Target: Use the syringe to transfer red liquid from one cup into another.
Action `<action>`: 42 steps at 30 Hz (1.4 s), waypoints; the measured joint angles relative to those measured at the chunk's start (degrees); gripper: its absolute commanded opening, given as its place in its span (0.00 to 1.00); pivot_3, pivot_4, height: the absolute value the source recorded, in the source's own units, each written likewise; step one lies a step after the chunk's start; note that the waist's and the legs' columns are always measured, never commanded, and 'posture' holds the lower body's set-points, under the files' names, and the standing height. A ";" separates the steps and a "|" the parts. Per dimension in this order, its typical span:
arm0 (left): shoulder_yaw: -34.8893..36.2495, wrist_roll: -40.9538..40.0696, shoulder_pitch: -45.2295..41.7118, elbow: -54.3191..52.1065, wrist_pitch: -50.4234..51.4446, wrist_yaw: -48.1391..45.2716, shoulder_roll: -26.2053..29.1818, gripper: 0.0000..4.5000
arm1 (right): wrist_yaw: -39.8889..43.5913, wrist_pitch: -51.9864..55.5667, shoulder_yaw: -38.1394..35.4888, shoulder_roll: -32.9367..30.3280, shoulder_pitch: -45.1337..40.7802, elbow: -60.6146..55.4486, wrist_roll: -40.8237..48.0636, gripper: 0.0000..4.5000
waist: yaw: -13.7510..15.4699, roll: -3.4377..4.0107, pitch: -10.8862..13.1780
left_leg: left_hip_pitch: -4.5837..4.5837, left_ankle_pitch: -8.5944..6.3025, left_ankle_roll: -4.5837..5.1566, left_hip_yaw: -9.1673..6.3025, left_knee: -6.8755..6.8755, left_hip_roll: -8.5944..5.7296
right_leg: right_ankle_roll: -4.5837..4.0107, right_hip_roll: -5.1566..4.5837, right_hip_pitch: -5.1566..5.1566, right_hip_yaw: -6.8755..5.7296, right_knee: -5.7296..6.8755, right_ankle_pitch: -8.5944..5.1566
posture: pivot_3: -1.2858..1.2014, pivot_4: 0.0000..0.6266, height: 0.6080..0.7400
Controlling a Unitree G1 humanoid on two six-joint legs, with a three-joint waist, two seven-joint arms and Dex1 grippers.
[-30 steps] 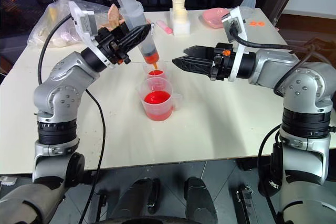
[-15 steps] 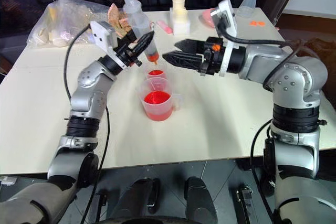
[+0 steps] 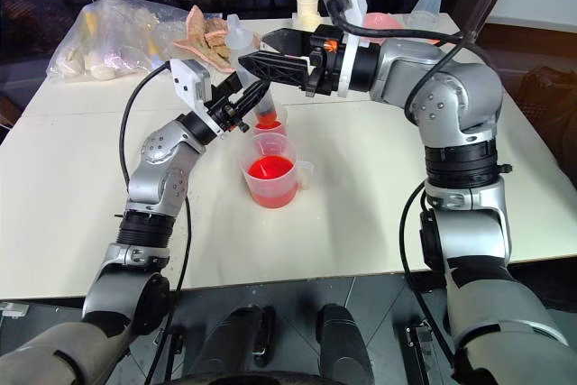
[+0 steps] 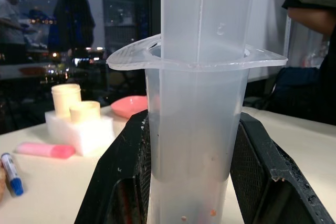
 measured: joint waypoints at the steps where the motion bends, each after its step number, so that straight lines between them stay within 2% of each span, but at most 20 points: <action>1: -0.01 0.00 0.05 -0.22 0.06 0.00 0.00 0.34 | 0.55 -0.40 0.24 0.30 -0.31 0.59 -0.56 0.84 | -0.02 0.00 0.00 | 0.00 0.00 0.00 0.00 0.00 0.00 | 0.00 0.00 0.00 0.00 0.00 0.00 | 0.52 0.24 1.00; 19: -0.68 0.08 0.52 -0.68 1.33 -0.07 0.04 0.34 | 6.02 -4.24 1.04 5.79 -4.77 8.22 -6.61 0.84 | -0.12 0.01 0.00 | 0.00 0.00 -0.01 0.00 0.00 0.00 | 0.00 0.01 -0.03 0.00 0.03 0.00 | 0.52 0.24 1.00; 22: -0.69 0.16 0.89 -0.68 1.44 -0.09 0.06 0.34 | 6.90 -5.26 1.70 6.65 -6.10 10.96 -8.07 0.66 | -0.17 0.01 0.00 | 0.00 0.01 -0.01 0.00 0.00 0.00 | 0.00 0.02 -0.03 0.00 0.03 0.00 | 0.52 0.24 1.00; 25: -0.75 0.17 0.99 -0.70 1.45 -0.12 0.17 0.34 | 7.45 -6.91 1.85 7.72 -7.63 14.92 -10.21 0.34 | -0.16 0.01 0.00 | 0.00 0.02 -0.04 0.00 0.00 0.00 | -0.01 0.02 -0.04 0.00 0.05 0.00 | 0.52 0.24 1.00; 26: -0.77 0.18 1.02 -0.73 1.47 -0.14 0.18 0.34 | 7.57 -7.35 1.87 7.84 -7.93 15.83 -10.76 0.18 | -0.16 0.01 0.00 | 0.00 0.02 -0.04 0.00 0.00 0.00 | -0.01 0.02 -0.04 0.00 0.05 0.00 | 0.52 0.24 1.00; 28: -0.82 0.18 1.41 -1.30 1.62 -0.31 0.36 0.34 | 8.17 -8.29 1.86 8.21 -8.37 17.51 -11.92 0.00 | -0.16 0.01 0.00 | 0.00 0.03 -0.07 0.00 0.00 0.00 | -0.01 0.02 -0.04 0.00 0.05 0.00 | 0.52 0.24 1.00; 42: -0.77 -0.38 2.58 -6.83 8.35 0.29 1.84 0.34 | 12.94 -10.33 2.78 8.43 -8.39 18.70 -15.25 0.00 | -0.20 0.01 0.00 | 0.00 0.08 -0.16 0.00 -0.01 0.00 | -0.01 0.02 -0.05 -0.01 0.06 0.00 | 0.52 0.24 1.00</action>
